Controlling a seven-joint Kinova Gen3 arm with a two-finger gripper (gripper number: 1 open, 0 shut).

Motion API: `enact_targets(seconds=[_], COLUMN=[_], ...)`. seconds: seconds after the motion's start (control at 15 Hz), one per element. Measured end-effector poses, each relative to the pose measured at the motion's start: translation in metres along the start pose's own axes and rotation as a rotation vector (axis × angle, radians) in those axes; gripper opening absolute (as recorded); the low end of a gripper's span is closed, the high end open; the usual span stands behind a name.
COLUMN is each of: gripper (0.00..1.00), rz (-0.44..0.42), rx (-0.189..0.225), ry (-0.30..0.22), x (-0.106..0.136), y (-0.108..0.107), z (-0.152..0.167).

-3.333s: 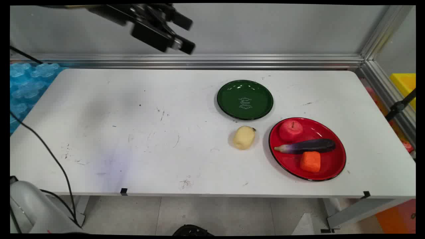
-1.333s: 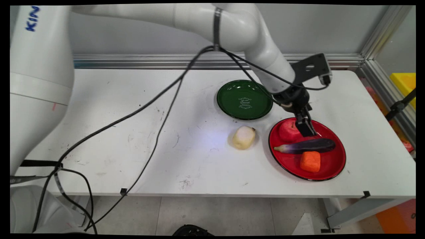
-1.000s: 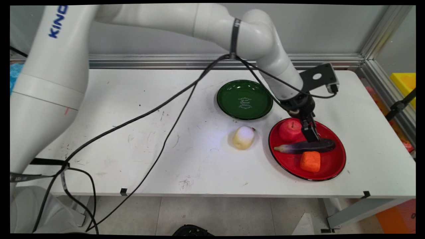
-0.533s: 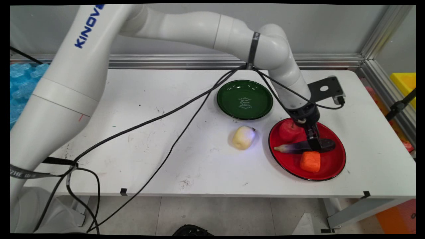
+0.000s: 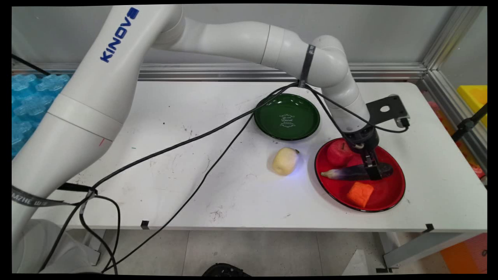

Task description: Pick up the eggplant from the red plate, then place the picked object on the table

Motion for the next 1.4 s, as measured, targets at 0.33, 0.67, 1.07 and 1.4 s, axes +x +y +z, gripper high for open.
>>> enact_targets(seconds=[0.33,0.67,1.07,1.4], gripper=[0.00,0.00,0.00,0.00], rz=[-0.005,-0.006,0.015,0.024], rx=[-0.008,-0.018,-0.001,0.020], ry=[-0.005,-0.005,0.036,0.086], x=[0.000,-0.002,0.004,0.007], y=[0.003,0.009,0.015,0.027], z=[0.001,-0.006,-0.044,-0.101])
